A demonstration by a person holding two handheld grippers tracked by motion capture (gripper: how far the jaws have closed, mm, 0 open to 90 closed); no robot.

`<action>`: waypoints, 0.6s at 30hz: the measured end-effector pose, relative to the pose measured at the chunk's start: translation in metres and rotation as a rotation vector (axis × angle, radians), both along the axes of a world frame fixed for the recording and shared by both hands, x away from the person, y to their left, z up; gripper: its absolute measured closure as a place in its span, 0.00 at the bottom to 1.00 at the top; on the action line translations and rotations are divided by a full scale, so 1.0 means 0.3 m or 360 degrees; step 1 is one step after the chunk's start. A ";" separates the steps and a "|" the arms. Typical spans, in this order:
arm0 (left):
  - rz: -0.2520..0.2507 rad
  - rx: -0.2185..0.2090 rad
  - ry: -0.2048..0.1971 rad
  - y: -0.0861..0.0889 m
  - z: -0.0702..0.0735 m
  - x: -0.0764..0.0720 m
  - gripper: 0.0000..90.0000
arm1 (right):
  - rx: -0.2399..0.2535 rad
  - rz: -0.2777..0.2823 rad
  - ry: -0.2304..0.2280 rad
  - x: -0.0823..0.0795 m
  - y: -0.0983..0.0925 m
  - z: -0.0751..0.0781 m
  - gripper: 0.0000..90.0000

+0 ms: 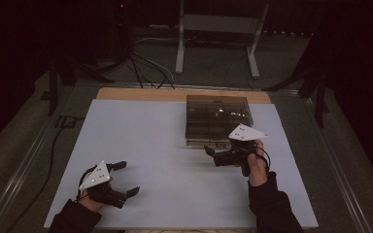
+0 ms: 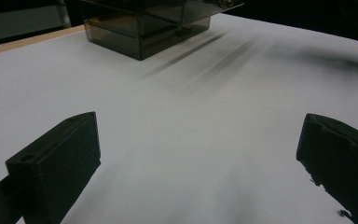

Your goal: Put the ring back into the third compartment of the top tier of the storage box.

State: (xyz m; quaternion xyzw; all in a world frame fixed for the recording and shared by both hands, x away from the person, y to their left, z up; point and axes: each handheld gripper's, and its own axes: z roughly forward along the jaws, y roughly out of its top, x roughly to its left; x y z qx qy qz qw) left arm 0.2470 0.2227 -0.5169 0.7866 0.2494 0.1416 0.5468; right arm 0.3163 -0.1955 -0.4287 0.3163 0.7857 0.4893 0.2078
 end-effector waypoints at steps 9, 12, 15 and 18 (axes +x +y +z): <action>0.0003 -0.0003 0.0005 0.002 0.000 0.000 0.01 | 0.0015 0.0099 0.0021 -0.014 0.035 -0.014 0.02; 0.0002 0.0001 0.0003 0.002 0.000 -0.001 0.01 | 0.0006 0.0184 0.0004 -0.023 0.043 -0.024 0.02; 0.0005 -0.0007 0.0006 0.003 0.000 -0.001 0.01 | 0.0004 0.0215 0.0014 -0.028 0.053 -0.033 0.02; 0.0002 -0.0003 0.0004 0.004 -0.001 -0.003 0.01 | 0.0012 0.0236 0.0019 -0.031 0.064 -0.048 0.02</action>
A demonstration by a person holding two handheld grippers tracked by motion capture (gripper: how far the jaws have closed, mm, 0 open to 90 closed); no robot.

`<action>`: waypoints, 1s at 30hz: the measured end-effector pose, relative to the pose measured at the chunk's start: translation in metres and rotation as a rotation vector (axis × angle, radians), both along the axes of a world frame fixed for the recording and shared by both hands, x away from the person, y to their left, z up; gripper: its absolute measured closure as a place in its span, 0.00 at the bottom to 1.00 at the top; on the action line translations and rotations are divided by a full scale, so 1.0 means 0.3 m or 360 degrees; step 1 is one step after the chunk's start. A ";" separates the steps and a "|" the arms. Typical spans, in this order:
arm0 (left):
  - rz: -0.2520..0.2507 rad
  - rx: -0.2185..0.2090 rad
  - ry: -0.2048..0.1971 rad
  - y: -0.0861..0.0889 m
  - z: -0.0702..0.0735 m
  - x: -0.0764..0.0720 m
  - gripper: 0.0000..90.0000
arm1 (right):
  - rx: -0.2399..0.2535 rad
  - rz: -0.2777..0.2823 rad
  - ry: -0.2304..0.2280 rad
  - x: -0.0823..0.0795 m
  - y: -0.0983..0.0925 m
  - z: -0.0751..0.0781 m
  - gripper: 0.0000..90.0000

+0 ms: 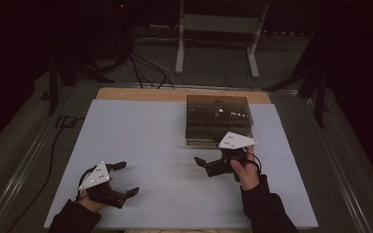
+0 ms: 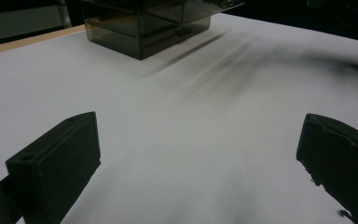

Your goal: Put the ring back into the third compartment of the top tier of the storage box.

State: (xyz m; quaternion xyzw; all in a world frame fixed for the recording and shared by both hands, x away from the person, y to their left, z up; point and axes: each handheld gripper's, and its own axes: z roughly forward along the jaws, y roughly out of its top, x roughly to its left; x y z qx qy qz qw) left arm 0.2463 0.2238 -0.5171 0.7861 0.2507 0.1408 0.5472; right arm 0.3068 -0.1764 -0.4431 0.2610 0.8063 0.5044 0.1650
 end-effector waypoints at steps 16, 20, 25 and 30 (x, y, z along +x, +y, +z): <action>0.0013 -0.0014 0.0002 0.006 0.001 -0.002 0.01 | -0.0003 0.0048 0.0074 -0.021 0.014 -0.069 0.02; 0.0012 -0.0014 0.0002 0.006 0.001 -0.003 0.01 | -0.0030 0.0061 0.0096 -0.032 0.014 -0.095 0.02; 0.0013 -0.0018 0.0001 0.008 0.002 -0.003 0.01 | -0.0044 0.0059 0.0125 -0.045 0.003 -0.128 0.02; 0.0011 -0.0017 0.0002 0.007 0.002 -0.003 0.01 | -0.0040 0.0046 0.0169 -0.062 -0.026 -0.156 0.02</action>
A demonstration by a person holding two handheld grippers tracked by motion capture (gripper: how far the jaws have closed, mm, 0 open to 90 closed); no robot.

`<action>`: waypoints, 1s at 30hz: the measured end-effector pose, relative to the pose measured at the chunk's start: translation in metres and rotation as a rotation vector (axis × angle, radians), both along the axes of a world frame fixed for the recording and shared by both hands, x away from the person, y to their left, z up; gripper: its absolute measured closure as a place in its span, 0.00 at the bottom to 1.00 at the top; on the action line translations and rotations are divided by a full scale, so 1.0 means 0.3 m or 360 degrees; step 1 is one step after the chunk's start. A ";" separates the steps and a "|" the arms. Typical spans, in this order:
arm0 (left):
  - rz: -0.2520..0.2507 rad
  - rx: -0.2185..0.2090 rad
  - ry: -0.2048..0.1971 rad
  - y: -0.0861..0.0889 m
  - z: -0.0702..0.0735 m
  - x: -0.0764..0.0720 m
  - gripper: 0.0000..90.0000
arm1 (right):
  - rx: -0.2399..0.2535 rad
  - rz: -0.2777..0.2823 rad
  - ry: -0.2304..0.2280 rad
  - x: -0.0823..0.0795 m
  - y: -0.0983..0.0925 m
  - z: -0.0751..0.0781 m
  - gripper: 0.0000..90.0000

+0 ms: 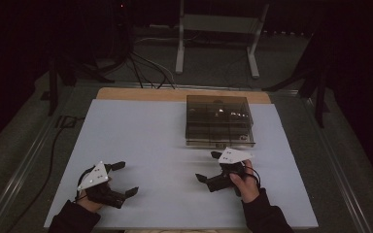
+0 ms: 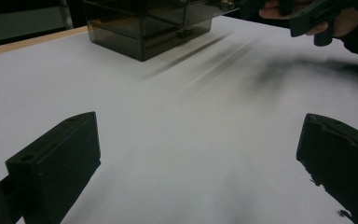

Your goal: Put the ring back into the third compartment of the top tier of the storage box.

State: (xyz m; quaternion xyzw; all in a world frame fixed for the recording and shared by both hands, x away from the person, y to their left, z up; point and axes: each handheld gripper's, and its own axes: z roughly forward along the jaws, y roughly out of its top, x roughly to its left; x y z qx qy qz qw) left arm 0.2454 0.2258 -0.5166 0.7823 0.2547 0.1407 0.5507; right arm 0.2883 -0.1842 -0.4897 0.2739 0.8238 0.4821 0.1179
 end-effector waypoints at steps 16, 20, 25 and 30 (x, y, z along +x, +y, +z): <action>0.0000 0.0005 -0.0001 -0.001 0.001 -0.001 0.01 | -0.0025 -0.0148 0.0047 -0.048 -0.145 -0.049 0.02; 0.0002 0.0007 -0.0001 -0.001 -0.001 0.000 0.01 | -0.0031 -0.0186 0.0075 -0.062 -0.186 -0.057 0.02; -0.0001 0.0014 -0.0003 -0.002 0.000 -0.001 0.01 | -0.0043 -0.0244 0.0094 -0.077 -0.234 -0.066 0.02; 0.0001 0.0014 -0.0002 -0.002 0.000 -0.001 0.01 | -0.0061 -0.0298 0.0101 -0.094 -0.279 -0.072 0.03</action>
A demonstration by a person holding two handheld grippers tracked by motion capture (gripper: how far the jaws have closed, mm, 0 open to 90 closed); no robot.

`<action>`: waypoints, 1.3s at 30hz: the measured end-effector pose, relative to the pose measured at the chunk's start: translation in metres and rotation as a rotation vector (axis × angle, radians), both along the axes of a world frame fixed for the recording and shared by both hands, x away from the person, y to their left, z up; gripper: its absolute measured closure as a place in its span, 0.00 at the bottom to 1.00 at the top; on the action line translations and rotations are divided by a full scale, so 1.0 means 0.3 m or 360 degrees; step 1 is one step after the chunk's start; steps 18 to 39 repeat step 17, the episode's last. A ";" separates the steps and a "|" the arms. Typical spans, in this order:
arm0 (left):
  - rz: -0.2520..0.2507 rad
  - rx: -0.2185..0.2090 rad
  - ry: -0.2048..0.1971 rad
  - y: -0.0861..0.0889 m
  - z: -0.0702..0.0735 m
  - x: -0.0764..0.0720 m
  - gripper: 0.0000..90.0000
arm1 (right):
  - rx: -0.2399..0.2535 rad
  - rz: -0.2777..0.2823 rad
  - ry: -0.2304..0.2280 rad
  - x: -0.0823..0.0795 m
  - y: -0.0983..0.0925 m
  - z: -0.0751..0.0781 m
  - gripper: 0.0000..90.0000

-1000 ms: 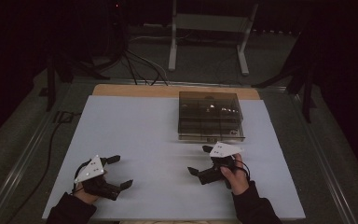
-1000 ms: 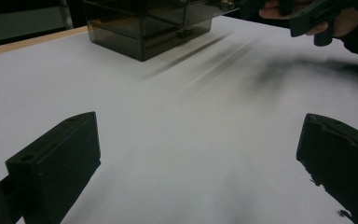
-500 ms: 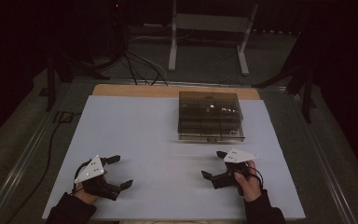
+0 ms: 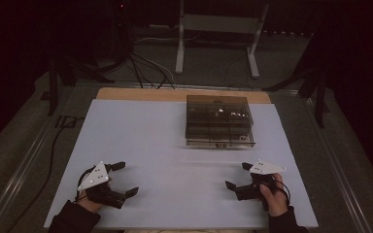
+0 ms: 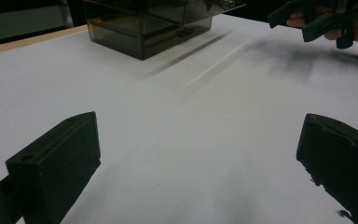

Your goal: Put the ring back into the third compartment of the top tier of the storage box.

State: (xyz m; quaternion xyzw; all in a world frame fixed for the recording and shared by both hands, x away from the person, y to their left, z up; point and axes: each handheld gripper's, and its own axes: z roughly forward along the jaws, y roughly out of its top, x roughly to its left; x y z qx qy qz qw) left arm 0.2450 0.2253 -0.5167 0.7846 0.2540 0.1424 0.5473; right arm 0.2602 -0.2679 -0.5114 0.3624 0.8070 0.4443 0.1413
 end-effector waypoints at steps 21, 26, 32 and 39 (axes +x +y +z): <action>-0.0004 -0.0001 0.0000 -0.001 0.000 0.000 0.01 | -0.0001 -0.0078 0.0023 -0.018 -0.068 -0.009 0.02; -0.0004 -0.0001 0.0000 -0.001 0.000 0.000 0.01 | -0.0001 -0.0078 0.0023 -0.018 -0.068 -0.009 0.02; -0.0004 -0.0001 0.0000 -0.001 0.000 0.000 0.01 | -0.0001 -0.0078 0.0023 -0.018 -0.068 -0.009 0.02; -0.0004 -0.0001 0.0000 -0.001 0.000 0.000 0.01 | -0.0001 -0.0078 0.0023 -0.018 -0.068 -0.009 0.02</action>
